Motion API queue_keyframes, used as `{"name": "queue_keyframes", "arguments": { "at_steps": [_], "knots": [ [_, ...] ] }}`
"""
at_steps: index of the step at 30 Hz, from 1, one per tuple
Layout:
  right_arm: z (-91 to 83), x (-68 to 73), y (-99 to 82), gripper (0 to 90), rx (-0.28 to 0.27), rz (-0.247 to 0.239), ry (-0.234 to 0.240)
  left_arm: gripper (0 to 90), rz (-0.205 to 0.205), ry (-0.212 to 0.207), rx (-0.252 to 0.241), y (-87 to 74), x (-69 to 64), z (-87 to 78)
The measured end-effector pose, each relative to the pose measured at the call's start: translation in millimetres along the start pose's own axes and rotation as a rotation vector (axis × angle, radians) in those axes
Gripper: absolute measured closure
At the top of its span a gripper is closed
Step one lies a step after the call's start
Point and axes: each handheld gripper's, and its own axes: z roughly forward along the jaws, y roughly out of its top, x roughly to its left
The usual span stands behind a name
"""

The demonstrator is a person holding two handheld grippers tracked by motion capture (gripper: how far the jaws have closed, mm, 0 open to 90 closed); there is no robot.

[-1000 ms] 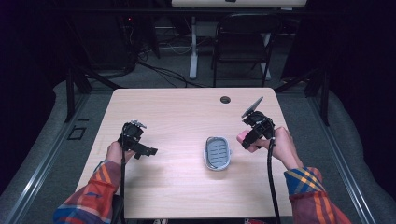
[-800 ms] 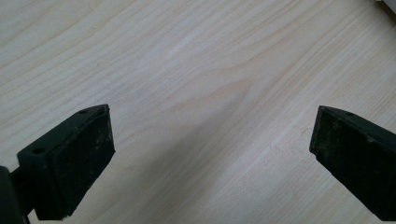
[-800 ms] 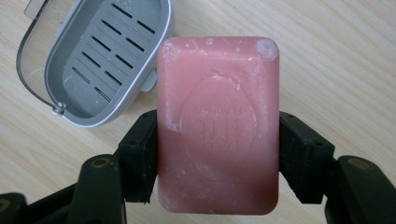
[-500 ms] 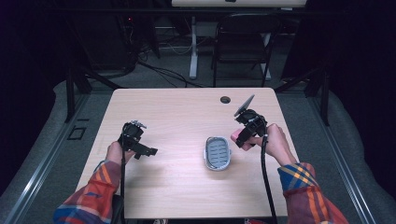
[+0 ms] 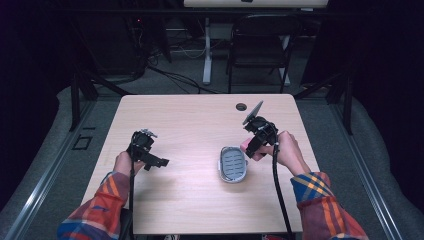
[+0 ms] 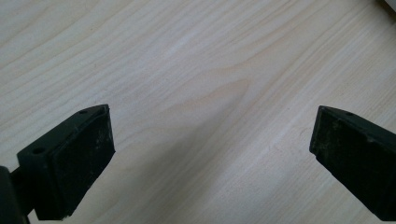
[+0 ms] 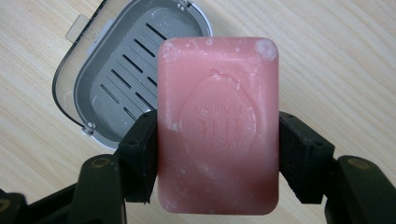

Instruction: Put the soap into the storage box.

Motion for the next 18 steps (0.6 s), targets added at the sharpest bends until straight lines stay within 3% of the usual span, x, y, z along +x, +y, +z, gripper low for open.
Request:
{"name": "queue_keyframes", "arguments": {
  "at_steps": [18],
  "knots": [
    [3.1, 10.1, 14.3, 37.2, 0.022, -0.036, -0.004, 0.0, 0.0, -0.002, -0.001, 0.4, -0.9, 0.7]
  ]
}}
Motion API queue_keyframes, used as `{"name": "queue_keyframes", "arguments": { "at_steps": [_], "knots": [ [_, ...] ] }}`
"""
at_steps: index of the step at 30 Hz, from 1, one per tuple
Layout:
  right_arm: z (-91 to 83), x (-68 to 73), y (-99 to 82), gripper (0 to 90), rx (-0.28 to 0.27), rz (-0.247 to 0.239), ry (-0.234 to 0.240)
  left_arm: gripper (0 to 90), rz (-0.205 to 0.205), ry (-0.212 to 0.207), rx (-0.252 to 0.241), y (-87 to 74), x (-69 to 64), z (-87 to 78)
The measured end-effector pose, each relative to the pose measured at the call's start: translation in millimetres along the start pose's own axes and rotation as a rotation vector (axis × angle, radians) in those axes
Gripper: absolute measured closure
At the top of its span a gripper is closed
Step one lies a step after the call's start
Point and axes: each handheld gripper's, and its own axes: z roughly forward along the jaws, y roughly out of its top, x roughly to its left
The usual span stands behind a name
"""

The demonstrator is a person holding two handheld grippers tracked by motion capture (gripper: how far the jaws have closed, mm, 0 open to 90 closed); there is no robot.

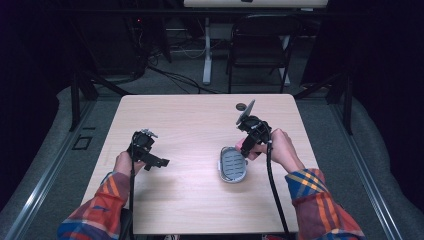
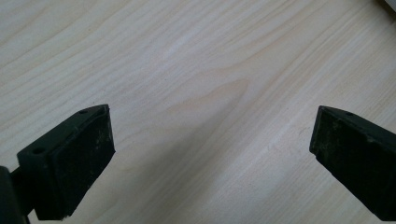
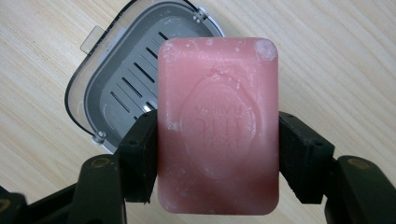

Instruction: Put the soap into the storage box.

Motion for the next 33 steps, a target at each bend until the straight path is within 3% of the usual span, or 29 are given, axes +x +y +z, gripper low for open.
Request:
{"name": "queue_keyframes", "arguments": {
  "at_steps": [5, 7, 8, 22, 32, 33],
  "knots": [
    [3.6, 2.2, 6.0, 37.2, 0.023, -0.016, -0.007, 0.0, 0.001, 0.0, 0.0, 0.1, -0.1, -0.2],
    [8.7, 5.1, 6.0, 37.2, -0.007, 0.014, 0.003, 0.0, 0.001, 0.0, 0.003, 0.0, 0.3, 0.2],
    [7.2, 3.8, 8.3, 37.1, 0.027, -0.016, -0.002, 0.0, 0.003, 0.0, 0.003, 0.1, 0.4, 0.2],
    [19.7, 16.3, 19.5, 37.2, 0.08, -0.035, -0.014, 0.0, 0.011, 0.002, 0.006, 0.3, 0.2, -0.1],
    [29.1, 23.2, 24.7, 37.1, 0.079, -0.029, -0.001, 0.0, 0.006, -0.002, 0.009, 0.3, 0.7, 0.4],
    [29.2, 24.1, 26.8, 37.1, 0.099, -0.049, -0.01, 0.0, 0.008, 0.004, 0.013, 0.7, 0.6, 1.7]
  ]
}}
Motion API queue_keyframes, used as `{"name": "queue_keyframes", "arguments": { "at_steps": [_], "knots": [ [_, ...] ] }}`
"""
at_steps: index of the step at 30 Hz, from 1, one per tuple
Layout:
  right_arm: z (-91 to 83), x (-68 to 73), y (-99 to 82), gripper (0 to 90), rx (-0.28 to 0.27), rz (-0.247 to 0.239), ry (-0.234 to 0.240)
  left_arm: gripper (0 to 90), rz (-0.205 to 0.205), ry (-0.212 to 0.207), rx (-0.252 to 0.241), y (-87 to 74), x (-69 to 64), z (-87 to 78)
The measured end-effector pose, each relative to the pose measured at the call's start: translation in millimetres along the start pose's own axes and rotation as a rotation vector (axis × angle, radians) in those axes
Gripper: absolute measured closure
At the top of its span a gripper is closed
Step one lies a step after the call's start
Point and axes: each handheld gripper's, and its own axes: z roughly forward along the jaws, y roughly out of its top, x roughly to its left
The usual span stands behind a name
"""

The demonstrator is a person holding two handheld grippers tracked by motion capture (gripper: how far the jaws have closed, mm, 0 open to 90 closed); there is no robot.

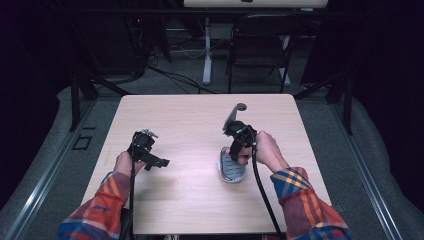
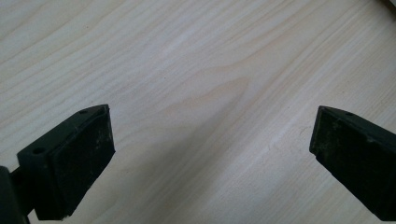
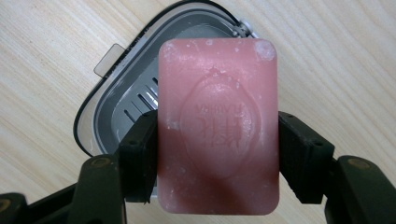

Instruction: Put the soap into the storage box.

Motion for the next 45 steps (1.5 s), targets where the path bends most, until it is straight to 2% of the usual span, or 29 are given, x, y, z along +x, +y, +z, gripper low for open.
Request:
{"name": "queue_keyframes", "arguments": {
  "at_steps": [1, 3, 10, 13, 26, 29, 30, 31, 37, 40, 42, 44, 45],
  "knots": [
    [1.5, 1.3, -0.1, 37.2, -0.012, 0.011, 0.004, 0.0, 0.003, -0.003, 0.004, 0.6, -0.2, 0.2],
    [1.6, 2.1, 1.0, 37.2, 0.003, 0.0, 0.001, 0.0, 0.007, -0.003, 0.005, 1.6, -1.6, 1.1],
    [1.9, 3.3, -0.8, 37.2, -0.009, 0.017, -0.001, 0.0, 0.015, -0.001, 0.008, 3.3, -2.5, 2.7],
    [1.4, 1.5, -0.5, 37.1, 0.001, 0.01, -0.003, 0.0, 0.021, -0.002, 0.009, 3.5, -2.6, 2.6],
    [3.8, 2.7, 1.8, 37.1, 0.013, 0.021, -0.005, 0.0, 0.016, -0.002, 0.002, 2.7, -3.2, 0.8],
    [4.3, 3.2, 1.8, 37.1, 0.017, 0.028, 0.001, 0.0, 0.017, -0.001, 0.004, 2.8, -3.3, 0.9],
    [6.7, 4.4, 0.6, 37.1, -0.01, 0.056, 0.006, 0.0, 0.017, -0.001, 0.003, 2.9, -3.4, 0.9],
    [4.8, 2.6, 1.7, 37.1, 0.022, 0.032, 0.002, 0.0, 0.019, -0.001, 0.003, 3.0, -3.6, 1.0],
    [7.9, 3.7, 2.9, 37.1, 0.022, 0.043, 0.007, 0.0, 0.023, -0.003, 0.007, 3.2, -3.4, 1.5],
    [12.2, 7.0, 4.6, 37.1, 0.016, 0.063, 0.011, 0.0, 0.022, -0.003, 0.007, 3.1, -3.1, 1.6],
    [12.8, 7.6, 7.1, 37.0, 0.04, 0.05, 0.0, 0.0, 0.021, -0.004, 0.007, 2.9, -3.1, 1.5],
    [15.7, 10.2, 7.3, 37.0, 0.021, 0.068, 0.002, 0.0, 0.022, -0.005, 0.006, 2.9, -3.1, 1.5],
    [14.8, 10.7, 8.4, 37.0, 0.04, 0.061, -0.004, 0.0, 0.022, -0.006, 0.006, 2.9, -3.1, 1.4]
  ]
}}
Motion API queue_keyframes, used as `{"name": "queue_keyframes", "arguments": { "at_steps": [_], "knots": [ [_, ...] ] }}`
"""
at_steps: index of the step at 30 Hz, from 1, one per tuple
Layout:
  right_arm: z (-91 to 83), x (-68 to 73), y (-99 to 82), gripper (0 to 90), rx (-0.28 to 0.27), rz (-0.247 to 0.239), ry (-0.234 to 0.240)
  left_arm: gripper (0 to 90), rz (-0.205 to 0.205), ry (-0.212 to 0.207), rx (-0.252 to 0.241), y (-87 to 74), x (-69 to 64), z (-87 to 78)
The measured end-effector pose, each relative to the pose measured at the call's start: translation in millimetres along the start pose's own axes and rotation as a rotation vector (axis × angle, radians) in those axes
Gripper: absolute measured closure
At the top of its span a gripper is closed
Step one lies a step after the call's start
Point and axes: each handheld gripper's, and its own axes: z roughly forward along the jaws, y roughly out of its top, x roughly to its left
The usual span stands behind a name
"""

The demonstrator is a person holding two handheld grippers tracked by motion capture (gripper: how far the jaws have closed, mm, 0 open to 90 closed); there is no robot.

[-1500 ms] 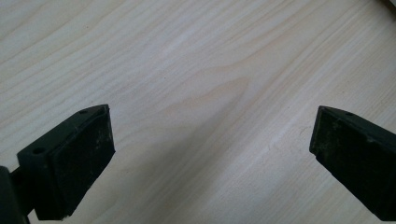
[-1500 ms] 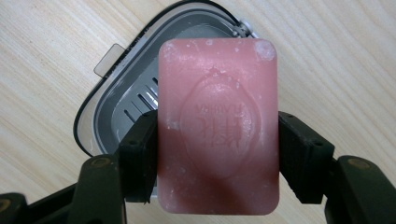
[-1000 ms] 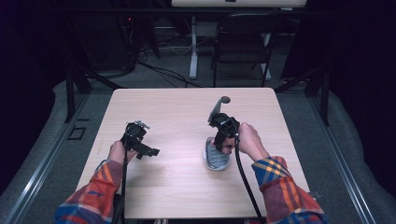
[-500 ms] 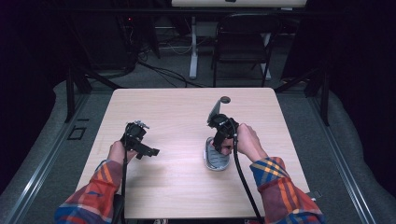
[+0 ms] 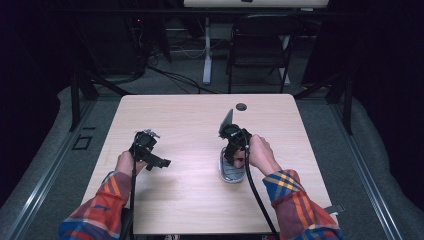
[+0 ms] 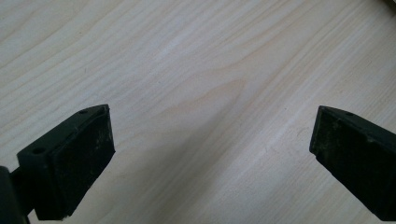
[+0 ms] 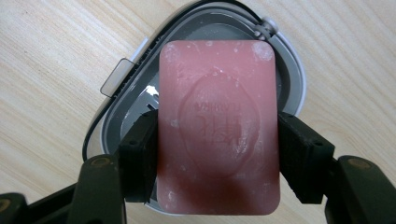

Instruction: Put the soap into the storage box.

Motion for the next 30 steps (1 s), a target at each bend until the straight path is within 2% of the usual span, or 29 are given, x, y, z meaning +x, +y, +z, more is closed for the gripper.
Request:
{"name": "queue_keyframes", "arguments": {
  "at_steps": [3, 10, 14, 19, 21, 22, 25, 26, 30],
  "knots": [
    [1.0, 2.0, 0.5, 37.0, -0.003, 0.007, -0.007, 0.0, 0.001, 0.0, 0.0, 0.0, 0.0, -0.2],
    [3.8, 4.6, -0.7, 36.8, 0.01, 0.02, 0.011, 0.0, -0.003, -0.002, -0.005, -0.4, 0.0, -0.6],
    [4.2, 6.6, -4.4, 34.8, -0.022, 0.044, 0.035, 0.0, -0.002, -0.004, 0.0, -0.2, 0.1, -0.2],
    [-0.9, 7.0, -7.2, 34.5, -0.012, 0.031, 0.05, 0.0, 0.001, -0.006, 0.001, 0.0, -0.3, 0.2],
    [-2.9, 6.2, -11.6, 40.5, -0.027, 0.036, 0.071, 0.0, -0.001, -0.005, 0.0, 0.0, -0.3, 0.2],
    [-4.5, 5.9, -12.0, 42.5, -0.006, 0.032, 0.073, 0.0, 0.0, -0.004, 0.0, 0.0, -0.4, 0.1],
    [-4.7, 6.2, -14.8, 45.5, -0.006, 0.019, 0.087, 0.0, 0.001, -0.003, -0.001, 0.0, -0.4, -0.2],
    [-4.5, 7.4, -17.7, 48.9, -0.009, 0.012, 0.11, 0.0, 0.001, -0.005, 0.002, 0.1, -0.2, 0.2],
    [-11.9, 9.7, -22.9, 47.1, -0.056, -0.011, 0.104, 0.0, 0.003, -0.005, 0.002, 0.4, -0.9, 0.3]
  ]
}}
